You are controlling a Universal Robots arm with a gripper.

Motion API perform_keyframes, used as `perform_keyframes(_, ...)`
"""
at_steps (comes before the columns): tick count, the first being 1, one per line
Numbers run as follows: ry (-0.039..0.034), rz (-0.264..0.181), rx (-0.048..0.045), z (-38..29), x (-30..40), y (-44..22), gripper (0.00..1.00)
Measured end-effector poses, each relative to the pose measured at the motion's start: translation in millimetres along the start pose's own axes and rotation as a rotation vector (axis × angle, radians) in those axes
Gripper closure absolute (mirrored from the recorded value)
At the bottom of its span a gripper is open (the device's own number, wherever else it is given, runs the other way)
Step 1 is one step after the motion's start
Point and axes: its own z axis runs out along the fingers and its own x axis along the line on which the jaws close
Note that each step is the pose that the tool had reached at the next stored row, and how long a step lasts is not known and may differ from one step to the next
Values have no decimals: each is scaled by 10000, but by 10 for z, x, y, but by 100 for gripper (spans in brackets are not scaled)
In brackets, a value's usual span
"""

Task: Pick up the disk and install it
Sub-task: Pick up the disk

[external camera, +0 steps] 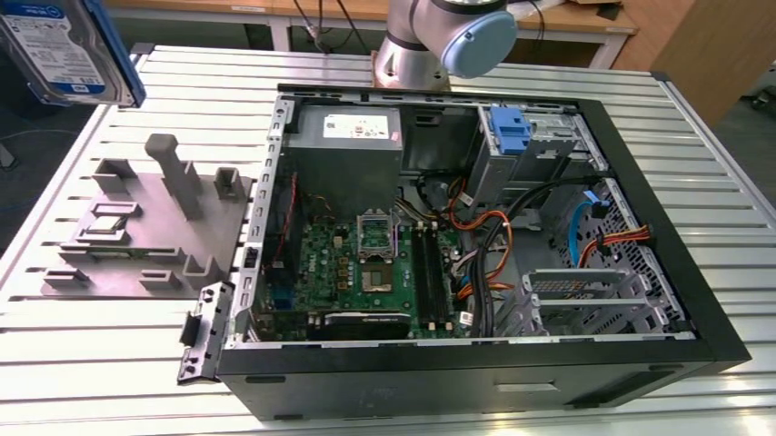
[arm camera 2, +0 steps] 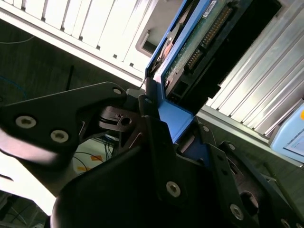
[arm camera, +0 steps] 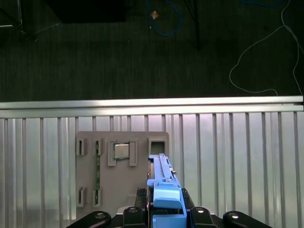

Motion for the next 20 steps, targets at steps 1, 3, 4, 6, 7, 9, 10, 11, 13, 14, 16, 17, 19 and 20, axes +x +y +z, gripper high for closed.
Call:
perform_keyframes(1,0,0,0,-16,-1,0,63)
perform_keyframes(3,0,0,0,-72,-3,0,63)
perform_keyframes(4,0,-1,0,-104,-4,1,63)
perform_keyframes(6,0,-1,0,-173,-7,2,63)
perform_keyframes(7,0,-1,0,-211,-9,2,63)
perform_keyframes(9,-1,-1,2,-264,-11,3,63)
perform_keyframes(10,-1,-1,2,-291,-12,3,63)
perform_keyframes(11,0,0,0,-320,-14,4,63)
perform_keyframes(13,0,-1,0,-364,-15,4,63)
perform_keyframes(14,0,-1,0,-380,-16,4,63)
perform_keyframes(16,1,-2,-2,-394,-15,4,63)
perform_keyframes(17,0,-2,-1,-394,-8,3,63)
perform_keyframes(19,1,-1,-1,-396,25,2,63)
perform_keyframes(20,0,-2,0,-397,54,1,63)
